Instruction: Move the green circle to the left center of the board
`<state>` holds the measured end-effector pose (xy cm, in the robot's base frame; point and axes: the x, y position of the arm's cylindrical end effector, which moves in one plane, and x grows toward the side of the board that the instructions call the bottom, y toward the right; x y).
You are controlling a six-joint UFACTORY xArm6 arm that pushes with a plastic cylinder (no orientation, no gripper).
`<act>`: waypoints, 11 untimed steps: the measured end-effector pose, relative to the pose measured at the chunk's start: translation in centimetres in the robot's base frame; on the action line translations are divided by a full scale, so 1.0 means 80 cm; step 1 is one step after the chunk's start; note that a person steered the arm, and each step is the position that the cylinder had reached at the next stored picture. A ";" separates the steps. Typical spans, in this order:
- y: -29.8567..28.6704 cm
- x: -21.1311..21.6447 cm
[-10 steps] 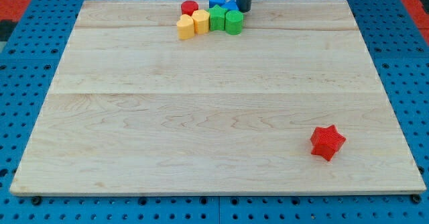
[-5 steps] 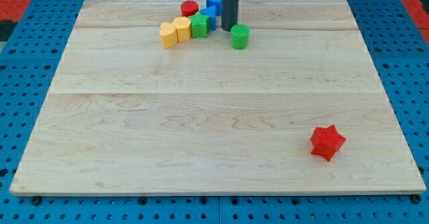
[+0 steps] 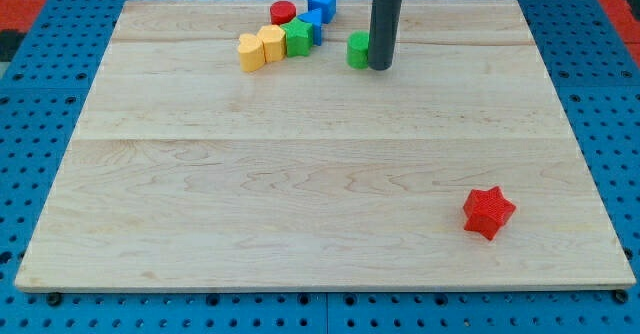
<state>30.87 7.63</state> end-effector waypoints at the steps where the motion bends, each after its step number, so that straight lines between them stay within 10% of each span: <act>1: -0.009 -0.024; 4: -0.015 -0.077; 11: -0.270 0.106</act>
<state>39.35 -13.99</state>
